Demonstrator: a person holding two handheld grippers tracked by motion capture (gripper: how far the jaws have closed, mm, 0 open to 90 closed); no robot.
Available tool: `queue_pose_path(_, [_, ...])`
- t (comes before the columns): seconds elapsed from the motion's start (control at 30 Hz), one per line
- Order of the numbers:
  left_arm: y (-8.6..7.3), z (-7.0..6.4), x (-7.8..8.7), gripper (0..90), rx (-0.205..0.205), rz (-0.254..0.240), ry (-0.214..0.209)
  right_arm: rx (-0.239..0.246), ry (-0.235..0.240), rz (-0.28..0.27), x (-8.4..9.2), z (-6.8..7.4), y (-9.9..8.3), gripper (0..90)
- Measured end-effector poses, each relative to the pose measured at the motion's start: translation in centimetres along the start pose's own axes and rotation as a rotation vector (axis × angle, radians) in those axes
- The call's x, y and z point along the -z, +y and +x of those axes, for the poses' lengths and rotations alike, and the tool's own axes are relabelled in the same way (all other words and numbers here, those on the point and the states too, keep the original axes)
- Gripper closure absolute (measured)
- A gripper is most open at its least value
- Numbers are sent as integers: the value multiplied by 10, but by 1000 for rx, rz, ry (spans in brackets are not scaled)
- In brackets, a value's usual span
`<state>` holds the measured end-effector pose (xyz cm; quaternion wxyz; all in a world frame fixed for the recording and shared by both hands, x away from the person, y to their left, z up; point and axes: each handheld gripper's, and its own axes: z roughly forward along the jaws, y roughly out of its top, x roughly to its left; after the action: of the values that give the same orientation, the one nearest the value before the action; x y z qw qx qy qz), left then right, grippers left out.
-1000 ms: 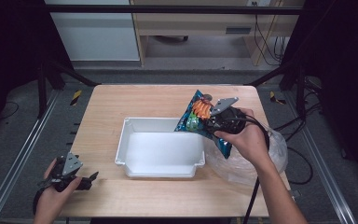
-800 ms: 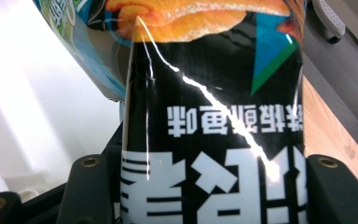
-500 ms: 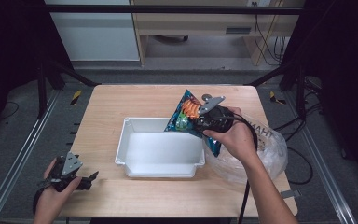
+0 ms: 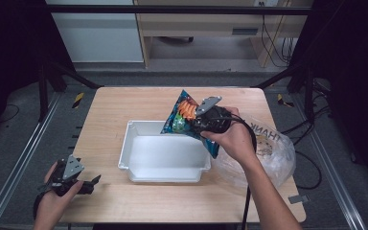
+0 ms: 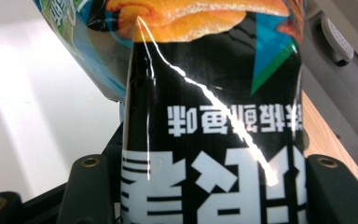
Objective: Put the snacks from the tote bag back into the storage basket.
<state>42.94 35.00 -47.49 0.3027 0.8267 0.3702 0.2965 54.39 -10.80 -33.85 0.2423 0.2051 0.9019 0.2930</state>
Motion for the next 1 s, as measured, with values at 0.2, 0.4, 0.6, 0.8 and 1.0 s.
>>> queue_pose_path(0.2, [1,-2,2,39,-9,-3,-1,25,21,-7,-8,9,12,426])
queue_pose_path(0.4, [4,-4,4,39,-13,-21,-1,67,51,-15,-18,21,24,426])
queue_pose_path(0.6, [3,-1,6,39,4,-30,4,110,73,-15,-27,32,33,426])
queue_pose_path(0.8, [4,0,6,39,5,-36,6,125,98,-11,-36,37,40,426])
queue_pose_path(1.0, [5,1,6,39,2,-36,8,125,107,-6,-44,40,41,426])
